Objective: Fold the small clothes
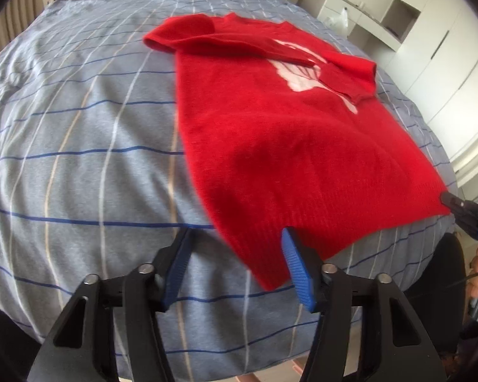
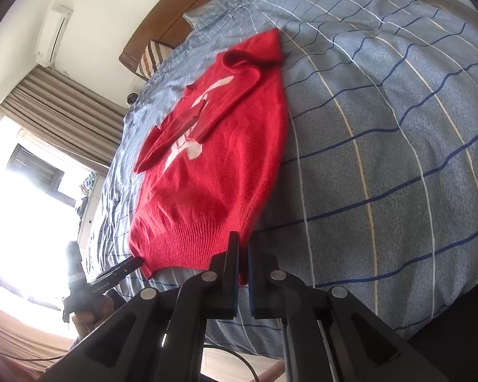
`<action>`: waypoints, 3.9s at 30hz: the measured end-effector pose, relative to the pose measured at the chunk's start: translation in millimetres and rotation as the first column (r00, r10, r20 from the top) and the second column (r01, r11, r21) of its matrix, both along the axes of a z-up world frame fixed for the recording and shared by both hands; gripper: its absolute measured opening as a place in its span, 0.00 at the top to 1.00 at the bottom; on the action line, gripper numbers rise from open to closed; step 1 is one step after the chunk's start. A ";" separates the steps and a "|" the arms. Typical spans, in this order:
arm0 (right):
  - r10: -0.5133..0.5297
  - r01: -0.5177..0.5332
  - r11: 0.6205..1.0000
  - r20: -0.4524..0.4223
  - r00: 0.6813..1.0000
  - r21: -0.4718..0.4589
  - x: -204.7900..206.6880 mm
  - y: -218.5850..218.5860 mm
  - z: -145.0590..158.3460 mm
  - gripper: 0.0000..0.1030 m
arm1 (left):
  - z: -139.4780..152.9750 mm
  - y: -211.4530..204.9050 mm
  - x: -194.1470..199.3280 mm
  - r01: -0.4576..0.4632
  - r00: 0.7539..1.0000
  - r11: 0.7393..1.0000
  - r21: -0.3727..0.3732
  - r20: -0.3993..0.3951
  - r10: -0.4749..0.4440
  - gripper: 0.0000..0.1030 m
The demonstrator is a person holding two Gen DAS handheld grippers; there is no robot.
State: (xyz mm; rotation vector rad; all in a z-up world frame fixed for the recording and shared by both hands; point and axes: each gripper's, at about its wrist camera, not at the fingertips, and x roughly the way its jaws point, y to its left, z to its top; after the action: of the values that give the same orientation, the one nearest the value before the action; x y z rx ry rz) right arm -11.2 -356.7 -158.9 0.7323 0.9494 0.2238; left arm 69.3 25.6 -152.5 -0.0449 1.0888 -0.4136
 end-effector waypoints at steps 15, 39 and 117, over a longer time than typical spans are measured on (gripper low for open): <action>-0.046 0.011 0.975 -0.150 0.988 -0.221 -15.4 21.3 -21.2 0.97 | -5.6 10.7 -27.3 -0.022 0.999 0.981 0.194 0.046 0.013 0.98; -0.085 0.039 0.961 -0.161 0.983 -0.273 -12.8 20.0 -54.1 0.97 | -26.4 1.2 -25.7 -0.059 0.994 0.966 0.253 0.100 0.035 0.97; -0.237 0.304 0.794 0.192 0.952 -0.526 121.9 -175.3 102.2 0.93 | 22.9 101.6 -30.9 -0.377 0.925 0.898 0.227 0.137 0.353 0.35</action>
State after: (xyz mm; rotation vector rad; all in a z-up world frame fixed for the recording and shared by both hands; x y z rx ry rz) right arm 110.6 -532.0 -56.6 0.3039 0.7301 -0.2595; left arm 38.4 127.2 -129.6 -0.0064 1.0066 0.0631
